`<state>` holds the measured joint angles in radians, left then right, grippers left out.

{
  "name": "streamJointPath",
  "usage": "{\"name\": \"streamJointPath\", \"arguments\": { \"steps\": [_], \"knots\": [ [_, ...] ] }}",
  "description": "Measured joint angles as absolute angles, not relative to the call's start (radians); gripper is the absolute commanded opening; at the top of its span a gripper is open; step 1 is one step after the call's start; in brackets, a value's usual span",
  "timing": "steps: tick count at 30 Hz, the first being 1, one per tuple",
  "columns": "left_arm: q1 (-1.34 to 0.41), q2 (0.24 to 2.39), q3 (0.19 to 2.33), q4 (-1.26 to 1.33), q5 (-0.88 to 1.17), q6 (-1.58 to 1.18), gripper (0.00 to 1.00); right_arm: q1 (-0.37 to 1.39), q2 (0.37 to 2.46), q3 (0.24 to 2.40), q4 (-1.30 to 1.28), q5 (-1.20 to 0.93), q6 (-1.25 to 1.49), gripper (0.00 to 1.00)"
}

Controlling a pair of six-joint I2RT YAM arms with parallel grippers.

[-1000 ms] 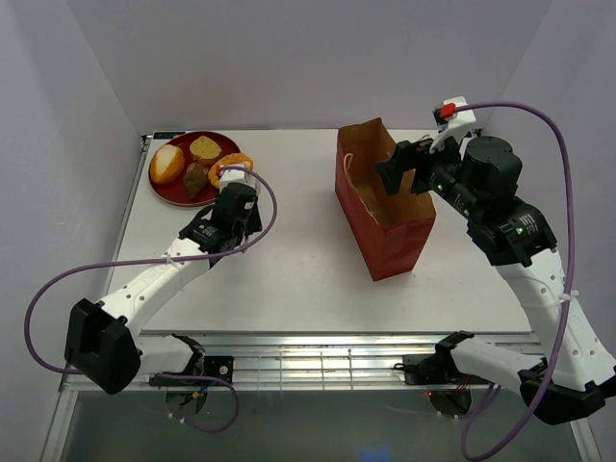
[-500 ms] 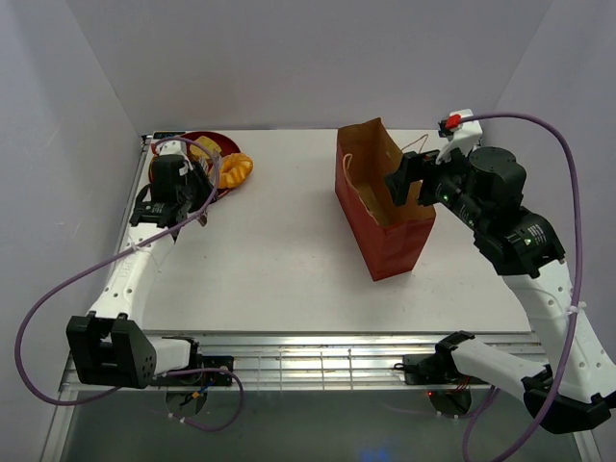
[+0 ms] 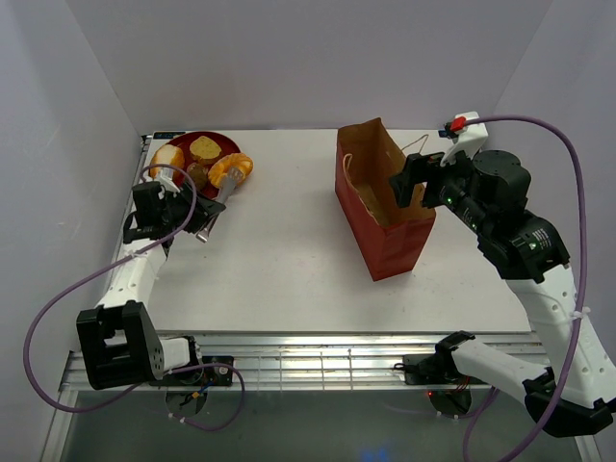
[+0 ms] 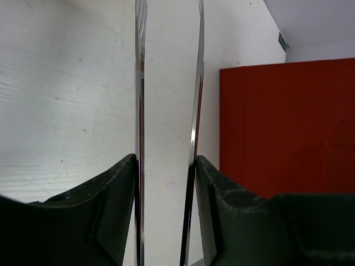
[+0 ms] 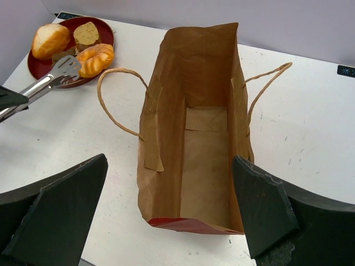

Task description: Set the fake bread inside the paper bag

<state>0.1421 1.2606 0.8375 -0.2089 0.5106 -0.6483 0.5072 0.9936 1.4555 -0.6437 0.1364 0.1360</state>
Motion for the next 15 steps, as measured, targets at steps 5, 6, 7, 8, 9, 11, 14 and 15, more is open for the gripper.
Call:
{"name": "streamJointPath", "arguments": {
  "steps": [5, 6, 7, 8, 9, 11, 14, 15],
  "knots": [
    [0.142, 1.261, 0.722, -0.063, 0.623, -0.785, 0.55, 0.507, 0.986, 1.456, -0.65, 0.138, 0.141, 0.98],
    [0.142, 1.261, 0.702, -0.036, 0.638, -0.812, 0.55, 0.507, 0.984, 1.456, -0.65, 0.14, 0.142, 0.98],
    [0.142, 1.264, 0.689, -0.015, 0.65, -0.83, 0.55, 0.507, 0.982, 1.456, -0.65, 0.141, 0.142, 0.98],
    [0.142, 1.268, 0.676, 0.01, 0.663, -0.852, 0.55, 0.507, 0.981, 1.456, -0.65, 0.144, 0.143, 0.98],
    [0.142, 1.275, 0.665, 0.034, 0.674, -0.875, 0.56, 0.507, 0.978, 1.456, -0.65, 0.144, 0.143, 0.98],
    [0.142, 1.29, 0.648, 0.077, 0.692, -0.919, 0.56, 0.507, 0.975, 1.456, -0.651, 0.148, 0.143, 0.98],
    [0.142, 1.312, 0.62, 0.154, 0.713, -0.995, 0.56, 0.507, 0.974, 1.456, -0.651, 0.152, 0.143, 0.98],
    [0.142, 1.321, 0.612, 0.179, 0.72, -1.021, 0.56, 0.507, 0.974, 1.456, -0.651, 0.152, 0.143, 0.98]
  ]
}}
